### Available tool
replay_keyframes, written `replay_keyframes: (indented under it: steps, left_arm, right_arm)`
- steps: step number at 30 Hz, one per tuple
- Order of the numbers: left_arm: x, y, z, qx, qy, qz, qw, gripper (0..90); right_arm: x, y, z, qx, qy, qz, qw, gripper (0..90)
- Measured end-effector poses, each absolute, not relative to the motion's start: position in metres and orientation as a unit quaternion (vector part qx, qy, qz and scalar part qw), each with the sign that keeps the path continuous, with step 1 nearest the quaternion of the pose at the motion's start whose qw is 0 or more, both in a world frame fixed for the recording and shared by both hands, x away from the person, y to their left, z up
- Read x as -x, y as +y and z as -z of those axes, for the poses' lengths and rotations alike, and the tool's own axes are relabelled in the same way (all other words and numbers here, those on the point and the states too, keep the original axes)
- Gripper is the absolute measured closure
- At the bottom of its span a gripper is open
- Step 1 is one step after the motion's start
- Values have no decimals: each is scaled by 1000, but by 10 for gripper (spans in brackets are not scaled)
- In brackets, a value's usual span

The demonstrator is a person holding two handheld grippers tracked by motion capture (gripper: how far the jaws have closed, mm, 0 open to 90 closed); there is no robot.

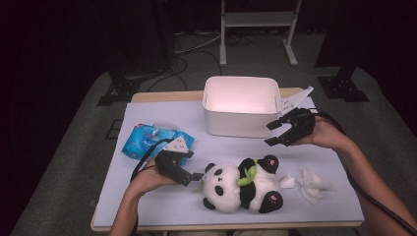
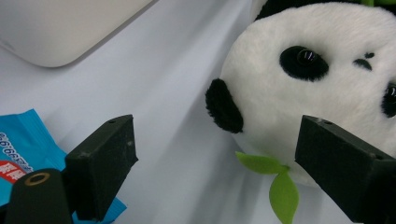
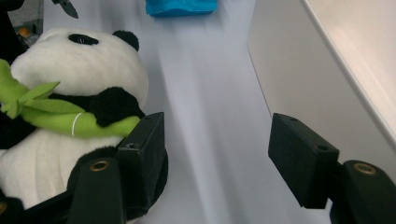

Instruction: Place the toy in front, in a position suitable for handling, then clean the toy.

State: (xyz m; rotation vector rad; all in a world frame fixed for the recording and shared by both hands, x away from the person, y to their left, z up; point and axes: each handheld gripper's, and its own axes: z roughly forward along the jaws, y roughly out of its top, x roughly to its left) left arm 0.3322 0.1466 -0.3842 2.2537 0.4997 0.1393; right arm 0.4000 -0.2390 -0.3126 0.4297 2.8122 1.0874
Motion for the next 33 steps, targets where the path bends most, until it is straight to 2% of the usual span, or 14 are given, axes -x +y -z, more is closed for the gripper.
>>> replay_keyframes:
  steps: [33]
  left_arm:
    - [-327, 161, 383, -888, 214, -59, 403, 113]
  right_arm:
    - [-425, -184, 289, -92, 931, -350, 43, 354]
